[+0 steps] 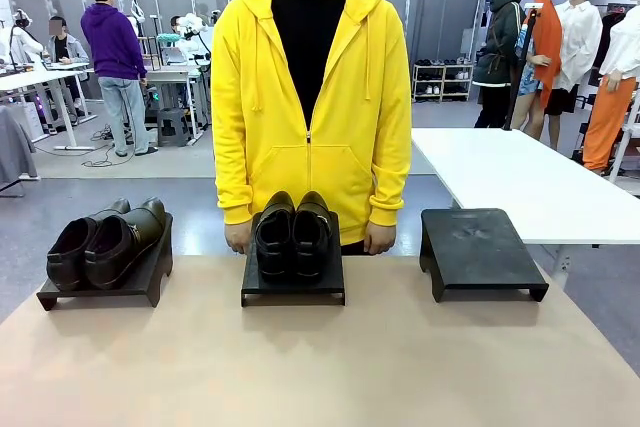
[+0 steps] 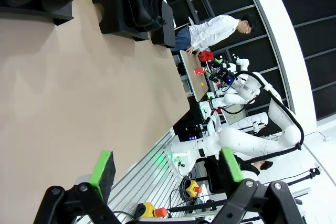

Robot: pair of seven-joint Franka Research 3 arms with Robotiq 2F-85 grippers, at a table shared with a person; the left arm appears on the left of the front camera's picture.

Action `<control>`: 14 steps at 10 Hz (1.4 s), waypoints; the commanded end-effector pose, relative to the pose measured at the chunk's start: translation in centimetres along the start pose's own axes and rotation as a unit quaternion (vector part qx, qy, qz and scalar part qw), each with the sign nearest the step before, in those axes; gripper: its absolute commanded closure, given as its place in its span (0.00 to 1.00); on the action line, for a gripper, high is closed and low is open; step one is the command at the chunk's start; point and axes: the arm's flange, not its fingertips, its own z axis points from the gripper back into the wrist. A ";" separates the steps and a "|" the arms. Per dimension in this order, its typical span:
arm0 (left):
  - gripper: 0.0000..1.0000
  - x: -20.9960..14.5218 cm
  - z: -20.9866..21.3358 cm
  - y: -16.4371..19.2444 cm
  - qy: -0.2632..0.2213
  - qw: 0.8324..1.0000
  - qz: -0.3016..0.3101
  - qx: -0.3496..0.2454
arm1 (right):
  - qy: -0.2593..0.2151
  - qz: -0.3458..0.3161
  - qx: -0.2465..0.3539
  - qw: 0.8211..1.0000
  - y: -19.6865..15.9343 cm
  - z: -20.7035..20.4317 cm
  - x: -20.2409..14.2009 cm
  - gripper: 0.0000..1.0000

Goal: Place the shoes on the stand as instructed by the person.
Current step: Pick up another pair of Shoes and place it on the Shoes Stand indicated by the person.

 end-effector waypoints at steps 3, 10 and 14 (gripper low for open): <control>0.00 -0.1 0.0 -0.2 -0.003 1.000 -0.007 -0.007 | 0.006 -0.001 -0.002 1.000 0.4 0.0 -0.4 0.00; 0.00 -0.1 0.0 -0.2 -0.003 1.000 -0.007 -0.007 | 0.006 -0.001 -0.002 1.000 0.4 0.0 -0.4 0.00; 0.00 -0.1 0.0 -0.2 -0.003 1.000 -0.007 -0.007 | 0.006 -0.001 -0.002 1.000 0.4 0.0 -0.4 0.00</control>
